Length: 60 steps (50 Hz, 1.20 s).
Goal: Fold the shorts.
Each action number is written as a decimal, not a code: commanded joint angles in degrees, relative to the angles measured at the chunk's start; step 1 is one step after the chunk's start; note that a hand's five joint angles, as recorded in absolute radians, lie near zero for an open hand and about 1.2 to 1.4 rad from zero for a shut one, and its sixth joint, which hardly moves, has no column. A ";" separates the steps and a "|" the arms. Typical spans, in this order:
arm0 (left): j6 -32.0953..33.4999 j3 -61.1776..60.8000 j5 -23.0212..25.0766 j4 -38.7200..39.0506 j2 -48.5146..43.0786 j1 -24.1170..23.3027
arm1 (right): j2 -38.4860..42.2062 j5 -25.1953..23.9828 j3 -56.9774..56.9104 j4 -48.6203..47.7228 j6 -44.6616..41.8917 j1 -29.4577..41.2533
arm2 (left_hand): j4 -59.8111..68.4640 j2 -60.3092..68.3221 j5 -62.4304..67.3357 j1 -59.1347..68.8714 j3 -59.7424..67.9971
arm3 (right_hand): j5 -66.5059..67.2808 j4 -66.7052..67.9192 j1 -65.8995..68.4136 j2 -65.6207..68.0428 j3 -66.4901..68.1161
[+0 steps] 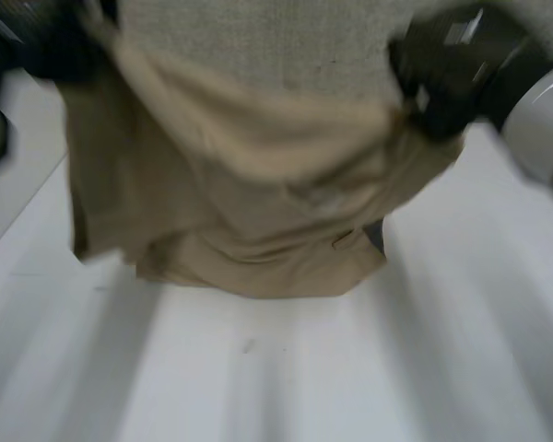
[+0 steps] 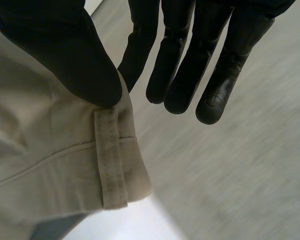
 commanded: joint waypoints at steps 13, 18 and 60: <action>-0.80 -0.97 -0.36 6.75 2.52 -0.04 | -7.51 0.91 -0.04 -7.42 3.27 -0.36 | 11.55 11.43 13.61 15.28 12.01 | 13.41 11.94 24.44 12.67 12.35; -0.80 -2.46 -0.01 7.10 -7.68 0.40 | 4.16 0.91 0.84 -7.41 3.10 0.17 | 11.55 11.43 13.61 15.28 12.01 | 13.41 11.94 24.44 12.67 12.35; 7.73 -15.35 0.97 45.71 -32.86 5.58 | 23.10 -7.24 13.47 -17.55 -3.06 -3.95 | -54.70 -54.82 -52.64 -50.97 -54.25 | -56.59 -58.06 -45.56 -57.33 -57.65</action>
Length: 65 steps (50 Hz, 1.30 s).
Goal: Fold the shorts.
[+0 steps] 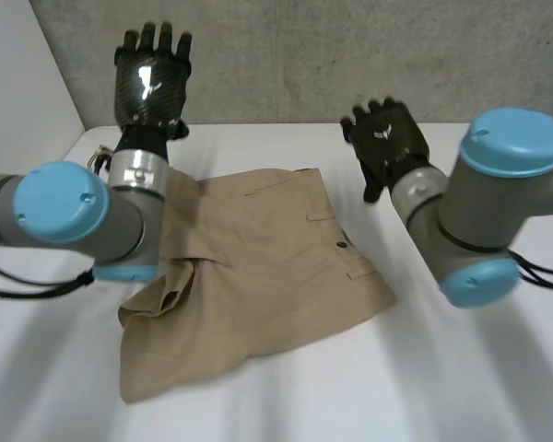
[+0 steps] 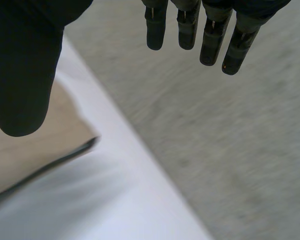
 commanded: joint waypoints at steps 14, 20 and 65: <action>-17.78 -21.07 -2.72 -52.91 23.90 -3.61 | -10.23 -21.67 24.34 14.08 -0.77 -11.25 | 24.01 24.23 23.14 24.58 23.57 | 29.30 29.95 31.76 30.58 31.30; -29.32 -25.46 -1.40 -60.58 24.34 -4.13 | -10.23 -26.69 28.56 10.74 -1.74 -13.10 | 40.18 40.40 39.30 40.75 39.74 | 33.17 33.82 35.63 34.46 35.18; -24.48 -39.62 -2.10 -46.61 29.18 0.79 | 0.84 -23.09 21.19 3.79 -2.44 -10.64 | 11.75 11.97 10.87 12.32 11.31 | 28.47 29.12 30.93 29.75 30.47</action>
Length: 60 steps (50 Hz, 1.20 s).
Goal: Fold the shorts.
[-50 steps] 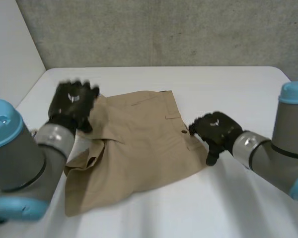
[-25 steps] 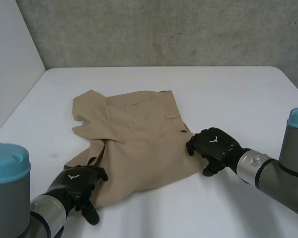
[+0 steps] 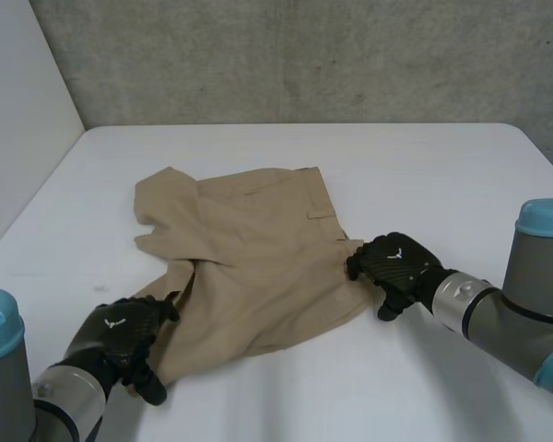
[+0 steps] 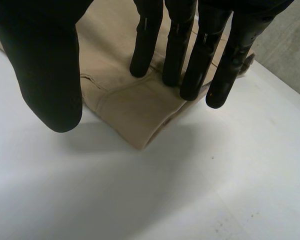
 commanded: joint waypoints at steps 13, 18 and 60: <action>0.79 -0.25 -0.81 1.05 0.80 -0.12 | 4.24 2.26 -5.75 0.00 0.19 2.35 | 5.19 5.12 5.44 4.35 4.80 | 21.71 20.74 26.44 20.79 20.76; 0.87 -1.12 -2.04 0.96 3.08 -1.96 | 4.24 2.35 -6.89 0.00 0.63 3.05 | 5.19 5.12 5.44 4.35 4.80 | 39.85 38.89 44.59 38.94 38.91; 2.46 4.15 -10.83 5.71 -7.72 -8.74 | 0.73 13.51 -6.45 5.18 9.68 6.57 | 13.10 13.03 13.35 12.26 12.71 | 45.55 44.59 50.28 44.63 44.60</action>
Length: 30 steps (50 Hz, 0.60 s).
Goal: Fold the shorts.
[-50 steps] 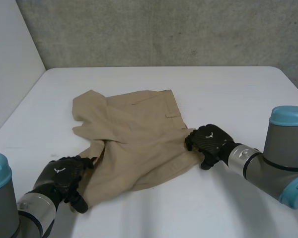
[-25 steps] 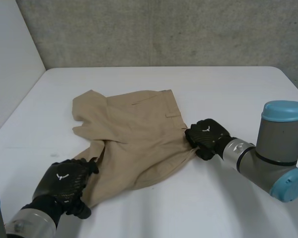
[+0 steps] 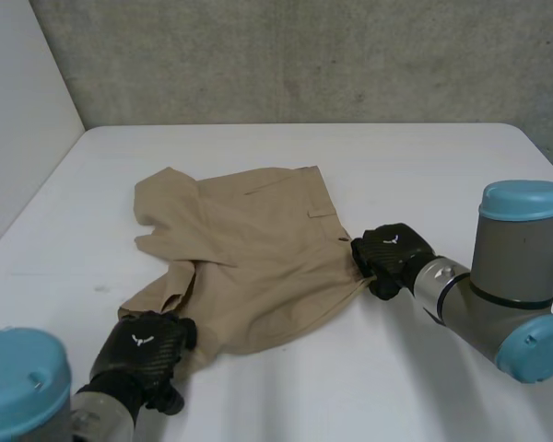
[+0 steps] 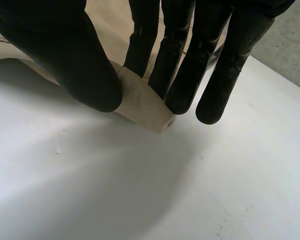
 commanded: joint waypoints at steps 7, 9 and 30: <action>0.68 5.07 -3.49 4.43 -4.67 5.43 | -0.98 -0.38 2.20 0.14 -0.50 0.24 | 1.35 0.91 1.56 1.29 0.92 | 14.48 11.80 26.40 12.66 11.99; 1.47 5.59 -3.49 4.43 -5.73 5.87 | -0.98 -0.38 2.20 0.14 -0.50 0.24 | 1.35 0.91 1.56 1.29 0.92 | 14.48 11.80 26.40 12.66 11.99; 2.79 7.18 -3.49 5.04 -11.97 6.23 | -0.10 -0.12 2.02 -0.30 -1.47 0.77 | 11.58 11.14 11.79 11.52 11.15 | 14.48 11.80 26.40 12.66 11.99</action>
